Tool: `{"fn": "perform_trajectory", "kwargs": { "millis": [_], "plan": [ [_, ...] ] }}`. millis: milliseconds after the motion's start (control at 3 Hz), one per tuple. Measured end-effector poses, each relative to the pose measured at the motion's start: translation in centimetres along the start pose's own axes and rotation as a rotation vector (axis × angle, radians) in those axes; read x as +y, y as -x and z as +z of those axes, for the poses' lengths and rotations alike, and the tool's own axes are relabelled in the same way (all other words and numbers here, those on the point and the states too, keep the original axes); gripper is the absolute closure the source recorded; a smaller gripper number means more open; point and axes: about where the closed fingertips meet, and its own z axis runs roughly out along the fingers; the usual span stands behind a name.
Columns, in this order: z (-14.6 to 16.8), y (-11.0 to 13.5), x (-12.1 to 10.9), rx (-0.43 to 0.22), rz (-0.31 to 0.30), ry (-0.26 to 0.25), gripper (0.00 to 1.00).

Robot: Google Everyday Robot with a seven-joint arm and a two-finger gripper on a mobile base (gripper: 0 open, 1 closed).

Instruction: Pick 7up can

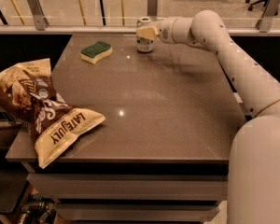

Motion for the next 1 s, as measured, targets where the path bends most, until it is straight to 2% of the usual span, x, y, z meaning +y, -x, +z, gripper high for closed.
{"fn": "perform_trajectory", "kwargs": {
  "millis": [333, 1000],
  "plan": [
    [0.2, -0.1, 0.2, 0.001, 0.001, 0.004, 1.00],
    [-1.2, 1.3, 2.0, 0.005, -0.015, -0.010, 1.00]
  ]
}}
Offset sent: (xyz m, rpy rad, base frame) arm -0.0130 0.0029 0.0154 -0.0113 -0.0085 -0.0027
